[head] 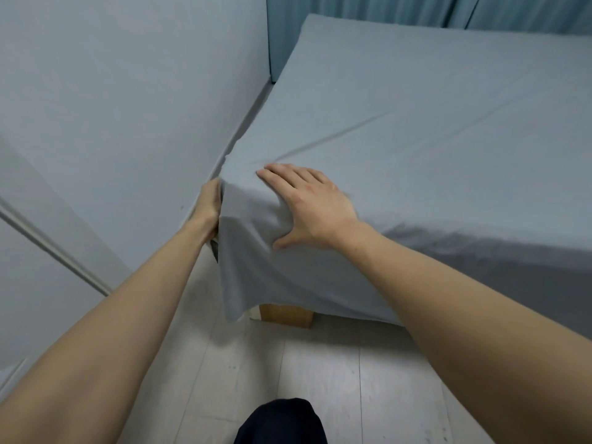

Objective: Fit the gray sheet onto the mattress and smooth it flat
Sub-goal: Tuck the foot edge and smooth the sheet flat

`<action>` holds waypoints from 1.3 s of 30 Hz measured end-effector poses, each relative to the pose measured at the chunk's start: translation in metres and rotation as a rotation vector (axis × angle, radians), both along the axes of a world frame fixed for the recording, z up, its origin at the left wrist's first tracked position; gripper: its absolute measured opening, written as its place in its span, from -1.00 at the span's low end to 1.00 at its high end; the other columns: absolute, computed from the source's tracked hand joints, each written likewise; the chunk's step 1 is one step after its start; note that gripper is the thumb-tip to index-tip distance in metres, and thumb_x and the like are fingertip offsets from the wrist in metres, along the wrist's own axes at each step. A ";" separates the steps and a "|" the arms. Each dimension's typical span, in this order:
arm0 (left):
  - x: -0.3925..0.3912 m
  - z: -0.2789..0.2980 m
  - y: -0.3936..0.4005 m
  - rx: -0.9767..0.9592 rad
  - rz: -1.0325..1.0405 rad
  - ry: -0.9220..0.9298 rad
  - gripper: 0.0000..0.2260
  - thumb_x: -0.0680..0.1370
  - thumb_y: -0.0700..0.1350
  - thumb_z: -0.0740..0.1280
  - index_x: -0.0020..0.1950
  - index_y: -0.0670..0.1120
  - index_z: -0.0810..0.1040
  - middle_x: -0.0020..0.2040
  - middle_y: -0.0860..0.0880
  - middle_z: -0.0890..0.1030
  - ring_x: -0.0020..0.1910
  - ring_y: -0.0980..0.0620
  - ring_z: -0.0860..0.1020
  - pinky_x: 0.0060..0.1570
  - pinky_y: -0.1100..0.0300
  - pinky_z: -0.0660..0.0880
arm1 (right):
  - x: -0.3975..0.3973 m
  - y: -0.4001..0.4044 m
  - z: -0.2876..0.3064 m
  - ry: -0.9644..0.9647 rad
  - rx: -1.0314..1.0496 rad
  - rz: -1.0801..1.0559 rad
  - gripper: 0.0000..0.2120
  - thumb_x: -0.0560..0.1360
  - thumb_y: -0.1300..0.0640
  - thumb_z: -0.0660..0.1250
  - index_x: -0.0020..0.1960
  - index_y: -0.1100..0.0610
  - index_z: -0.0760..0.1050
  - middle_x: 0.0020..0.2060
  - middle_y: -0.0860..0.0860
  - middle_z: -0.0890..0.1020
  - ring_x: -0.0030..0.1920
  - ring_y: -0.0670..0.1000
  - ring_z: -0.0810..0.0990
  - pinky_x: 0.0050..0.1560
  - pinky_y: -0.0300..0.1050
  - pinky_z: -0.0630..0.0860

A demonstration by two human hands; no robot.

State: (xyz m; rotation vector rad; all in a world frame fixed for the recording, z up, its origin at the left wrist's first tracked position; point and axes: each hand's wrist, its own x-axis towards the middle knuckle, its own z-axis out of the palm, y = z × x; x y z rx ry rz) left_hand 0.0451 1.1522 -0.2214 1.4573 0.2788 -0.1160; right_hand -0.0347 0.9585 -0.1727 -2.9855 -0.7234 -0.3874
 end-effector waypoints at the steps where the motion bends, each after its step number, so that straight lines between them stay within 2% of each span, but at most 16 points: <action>1: 0.005 -0.001 0.002 0.073 0.045 -0.022 -0.72 0.61 -0.06 0.12 -0.17 -0.03 0.57 -0.20 0.02 0.66 -0.12 0.01 0.57 -0.11 0.19 0.49 | 0.001 0.001 -0.001 -0.003 -0.004 0.000 0.17 0.11 -0.37 0.52 0.57 -0.06 0.07 0.53 -0.09 0.21 0.51 0.01 0.21 0.50 -0.01 0.16; 5: 0.022 -0.012 0.021 0.353 0.007 -0.054 -0.69 0.47 0.20 0.15 -0.15 0.05 0.59 0.00 -0.03 0.66 -0.01 -0.08 0.57 0.05 -0.02 0.49 | 0.001 0.001 -0.003 -0.001 -0.013 -0.007 0.18 0.11 -0.38 0.51 0.57 -0.06 0.06 0.54 -0.08 0.20 0.52 0.01 0.20 0.49 0.00 0.18; 7: 0.017 -0.004 0.022 0.476 0.027 -0.109 -0.76 0.49 0.10 0.19 -0.19 0.01 0.56 -0.05 -0.08 0.65 -0.08 -0.04 0.53 -0.08 0.08 0.44 | 0.001 0.001 -0.003 -0.005 -0.020 -0.004 0.18 0.12 -0.38 0.50 0.58 -0.05 0.05 0.54 -0.08 0.20 0.52 0.01 0.19 0.50 0.00 0.18; 9: 0.004 0.015 0.024 0.538 0.267 -0.275 -0.76 0.59 0.02 0.21 -0.13 -0.06 0.58 -0.10 -0.04 0.64 -0.12 -0.01 0.53 -0.16 0.18 0.38 | 0.001 0.002 -0.002 -0.003 -0.032 0.001 0.18 0.13 -0.38 0.50 0.58 -0.05 0.03 0.55 -0.08 0.18 0.53 0.01 0.17 0.51 0.00 0.16; 11: -0.018 0.041 0.023 0.432 0.358 -0.554 -0.71 0.62 0.06 0.19 -0.03 -0.09 0.60 -0.04 0.01 0.64 -0.01 0.06 0.57 -0.05 0.26 0.43 | 0.000 0.001 -0.002 -0.002 -0.033 -0.008 0.18 0.15 -0.38 0.49 0.58 -0.04 0.02 0.55 -0.07 0.17 0.54 0.00 0.16 0.51 -0.01 0.14; 12: -0.028 0.052 0.021 0.472 0.220 -0.703 -0.70 0.62 0.09 0.20 0.05 -0.09 0.61 0.03 0.03 0.63 0.07 0.10 0.56 0.06 0.28 0.42 | 0.000 0.001 -0.002 -0.001 -0.035 -0.010 0.18 0.15 -0.39 0.48 0.58 -0.03 0.01 0.56 -0.06 0.17 0.54 0.00 0.16 0.51 -0.01 0.14; 14: -0.036 0.070 0.011 0.813 -0.244 -0.838 -0.55 0.57 0.22 0.21 0.29 -0.04 0.56 0.26 0.05 0.57 0.30 0.13 0.46 0.31 0.24 0.34 | 0.000 0.002 -0.001 -0.007 -0.038 -0.009 0.19 0.15 -0.39 0.48 0.59 -0.01 0.01 0.56 -0.05 0.17 0.54 0.00 0.16 0.52 0.00 0.15; 16: -0.038 0.073 0.001 1.149 -0.537 -0.735 -0.32 0.49 0.43 0.11 0.48 0.07 0.38 0.48 0.08 0.37 0.49 0.14 0.25 0.47 0.11 0.20 | 0.000 0.003 -0.001 0.012 -0.026 -0.016 0.21 0.15 -0.37 0.50 0.60 0.02 -0.01 0.57 -0.05 0.14 0.55 -0.01 0.12 0.55 -0.02 0.10; 20: -0.038 0.073 -0.004 1.334 -0.570 -0.589 -0.17 0.42 0.53 -0.08 0.55 0.08 0.25 0.56 0.09 0.23 0.56 0.13 0.10 0.52 0.00 0.13 | 0.001 0.003 -0.001 0.029 -0.007 -0.031 0.26 0.14 -0.34 0.53 0.61 0.03 -0.07 0.58 -0.02 0.07 0.57 -0.02 0.06 0.57 -0.07 0.02; 23: -0.038 0.095 -0.011 1.431 -0.614 -0.482 -0.35 0.50 0.46 -0.07 0.28 0.08 0.49 0.36 -0.03 0.50 0.40 -0.06 0.38 0.34 -0.07 0.33 | -0.003 0.002 0.004 0.049 -0.023 -0.006 0.22 0.14 -0.40 0.49 0.59 0.07 0.01 0.54 0.04 0.17 0.54 0.04 0.16 0.56 -0.03 0.06; 25: -0.024 0.112 -0.033 1.545 -0.484 -0.515 -0.48 0.57 0.38 -0.03 -0.02 0.02 0.51 0.14 -0.16 0.60 0.16 -0.18 0.52 0.15 -0.05 0.43 | -0.006 -0.002 0.019 0.054 -0.005 0.013 0.12 0.23 -0.45 0.40 0.57 0.08 0.07 0.53 0.06 0.22 0.52 0.06 0.19 0.55 0.03 0.08; 26: -0.014 0.119 -0.043 1.571 -0.397 -0.561 -0.50 0.60 0.33 -0.02 -0.06 -0.02 0.50 0.11 -0.21 0.61 0.13 -0.21 0.54 0.12 -0.05 0.42 | -0.004 -0.004 0.028 0.026 0.034 0.008 0.01 0.31 -0.45 0.34 0.55 0.08 0.13 0.52 0.05 0.25 0.51 0.06 0.22 0.54 0.05 0.08; 28: 0.004 0.119 -0.073 1.511 -0.359 -0.637 -0.52 0.63 0.25 -0.01 0.15 -0.05 0.53 0.24 -0.21 0.57 0.24 -0.21 0.49 0.22 -0.07 0.37 | -0.002 -0.026 0.037 -0.022 0.099 -0.089 -0.19 0.46 -0.42 0.16 0.54 0.05 0.20 0.52 0.01 0.27 0.52 0.05 0.21 0.54 0.07 0.04; 31: 0.027 0.091 -0.098 1.564 -0.613 -0.513 -0.47 0.62 0.28 -0.11 0.52 0.10 0.25 0.54 -0.08 0.28 0.51 -0.11 0.22 0.45 -0.15 0.13 | 0.009 -0.069 0.021 0.162 0.084 -0.333 -0.26 0.56 -0.39 -0.07 0.60 0.01 0.06 0.59 -0.05 0.09 0.58 -0.01 0.03 0.56 0.09 -0.10; 34: 0.040 0.066 -0.093 1.627 -0.657 -0.334 -0.37 0.55 0.40 -0.16 0.58 0.20 0.01 0.61 -0.02 0.04 0.58 -0.08 0.00 0.49 -0.20 -0.08 | 0.014 -0.078 0.003 0.259 0.093 -0.366 -0.26 0.54 -0.42 -0.12 0.60 -0.04 0.04 0.59 -0.08 0.06 0.58 -0.02 0.00 0.55 0.14 -0.09; 39: 0.038 0.076 -0.099 1.654 -0.700 -0.243 -0.33 0.50 0.45 -0.14 0.58 0.24 -0.04 0.62 -0.02 -0.02 0.59 -0.06 -0.07 0.50 -0.20 -0.13 | 0.015 -0.077 0.007 0.296 0.106 -0.368 -0.26 0.54 -0.41 -0.12 0.60 -0.04 0.01 0.60 -0.08 0.02 0.59 -0.03 -0.04 0.55 0.13 -0.11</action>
